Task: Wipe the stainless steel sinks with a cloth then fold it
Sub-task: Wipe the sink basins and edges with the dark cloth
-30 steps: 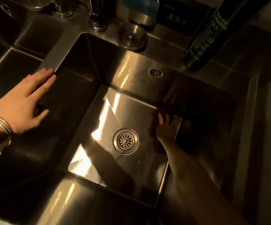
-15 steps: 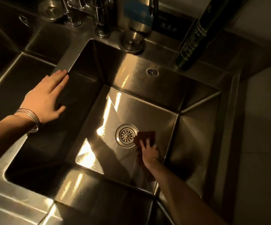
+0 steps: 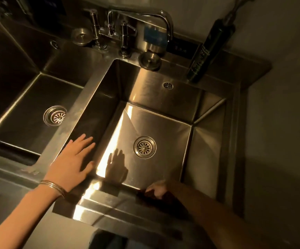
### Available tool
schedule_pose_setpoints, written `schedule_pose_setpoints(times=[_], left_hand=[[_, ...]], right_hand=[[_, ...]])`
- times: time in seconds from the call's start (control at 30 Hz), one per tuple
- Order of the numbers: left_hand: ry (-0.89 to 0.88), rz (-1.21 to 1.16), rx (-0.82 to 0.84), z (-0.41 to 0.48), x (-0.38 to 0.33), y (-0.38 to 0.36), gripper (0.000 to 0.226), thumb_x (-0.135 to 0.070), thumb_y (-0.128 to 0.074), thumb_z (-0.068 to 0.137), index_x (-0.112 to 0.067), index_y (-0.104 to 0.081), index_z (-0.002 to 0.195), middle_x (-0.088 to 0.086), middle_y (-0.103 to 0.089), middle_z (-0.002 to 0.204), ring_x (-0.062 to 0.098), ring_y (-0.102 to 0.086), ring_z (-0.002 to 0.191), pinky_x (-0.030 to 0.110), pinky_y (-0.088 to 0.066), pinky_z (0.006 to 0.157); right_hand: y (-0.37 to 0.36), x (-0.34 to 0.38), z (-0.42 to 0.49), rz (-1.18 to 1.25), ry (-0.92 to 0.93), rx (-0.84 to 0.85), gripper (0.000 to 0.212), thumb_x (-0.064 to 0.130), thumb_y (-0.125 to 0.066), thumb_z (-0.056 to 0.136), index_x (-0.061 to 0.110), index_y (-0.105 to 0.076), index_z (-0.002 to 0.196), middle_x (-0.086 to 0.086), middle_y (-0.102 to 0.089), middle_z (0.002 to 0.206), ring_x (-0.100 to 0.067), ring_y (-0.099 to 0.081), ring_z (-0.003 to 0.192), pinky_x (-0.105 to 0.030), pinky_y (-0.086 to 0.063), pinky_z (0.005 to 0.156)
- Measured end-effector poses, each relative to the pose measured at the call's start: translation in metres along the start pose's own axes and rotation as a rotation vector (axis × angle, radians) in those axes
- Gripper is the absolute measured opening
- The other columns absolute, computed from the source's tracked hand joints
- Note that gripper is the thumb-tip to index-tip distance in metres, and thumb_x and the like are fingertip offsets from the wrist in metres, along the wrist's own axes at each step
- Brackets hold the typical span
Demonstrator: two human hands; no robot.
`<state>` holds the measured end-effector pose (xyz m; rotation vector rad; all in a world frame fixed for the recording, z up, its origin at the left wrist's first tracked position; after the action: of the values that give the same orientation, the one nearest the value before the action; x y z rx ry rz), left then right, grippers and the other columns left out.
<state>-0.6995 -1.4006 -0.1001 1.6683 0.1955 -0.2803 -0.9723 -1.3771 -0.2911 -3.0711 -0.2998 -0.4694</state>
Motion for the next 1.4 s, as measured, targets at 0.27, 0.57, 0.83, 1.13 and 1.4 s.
schedule_pose_setpoints(times=[0.27,0.57,0.83,1.13,1.4], left_hand=[[0.04,-0.022,0.105,-0.033,-0.026,-0.036,0.076,-0.059,-0.014,0.086,-0.012,-0.055,0.129,0.005,-0.054,0.133,0.024,-0.036,0.135,0.039,-0.013,0.113],[0.049,0.037,0.083,-0.041,-0.031,-0.046,0.081,-0.059,0.0,0.083,-0.022,-0.053,0.132,-0.004,-0.052,0.136,0.016,-0.035,0.136,0.033,-0.009,0.113],[0.049,-0.001,0.033,-0.043,-0.031,-0.043,0.077,-0.058,-0.007,0.085,-0.018,-0.054,0.131,0.0,-0.055,0.133,0.018,-0.041,0.132,0.03,-0.016,0.111],[0.081,-0.314,-0.106,-0.057,-0.015,-0.014,0.046,-0.036,-0.033,0.095,-0.011,-0.056,0.126,0.007,-0.056,0.129,0.022,-0.039,0.132,0.032,-0.024,0.106],[0.241,-0.271,-0.257,-0.09,0.042,0.017,0.036,-0.008,-0.048,0.093,-0.009,-0.054,0.129,0.012,-0.051,0.135,0.025,-0.037,0.133,0.038,-0.026,0.109]], right_hand=[[0.002,0.019,-0.137,0.151,-0.026,0.023,0.051,0.002,-0.049,0.087,0.009,-0.043,0.137,-0.007,-0.049,0.113,-0.011,-0.054,0.082,-0.016,-0.051,0.065],[0.051,-0.013,-0.192,-0.503,-0.211,-0.386,0.037,0.021,-0.056,0.087,0.027,-0.056,0.124,-0.005,-0.055,0.12,-0.026,-0.055,0.111,-0.044,-0.047,0.096],[0.104,-0.035,-0.179,-0.936,-0.561,-0.7,0.038,0.028,-0.057,0.09,0.024,-0.056,0.127,-0.01,-0.045,0.135,-0.037,-0.038,0.127,-0.048,-0.03,0.105],[-0.012,0.004,-0.171,0.024,0.002,-0.282,0.042,0.003,-0.044,0.093,0.017,-0.05,0.133,-0.009,-0.05,0.132,-0.022,-0.049,0.116,-0.032,-0.04,0.095],[-0.019,0.18,-0.176,-0.423,0.392,-0.869,0.049,0.037,-0.056,0.083,0.038,-0.046,0.132,-0.002,-0.034,0.138,-0.024,-0.033,0.119,-0.036,-0.036,0.097]])
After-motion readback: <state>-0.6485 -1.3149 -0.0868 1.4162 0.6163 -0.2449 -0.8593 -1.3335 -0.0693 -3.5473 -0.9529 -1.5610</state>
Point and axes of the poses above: each hand's wrist, its own z-axis towards the middle knuckle, its own y-axis out of the back of the hand, x = y × z, the point moved 8 cm from there along z, towards the middle knuckle
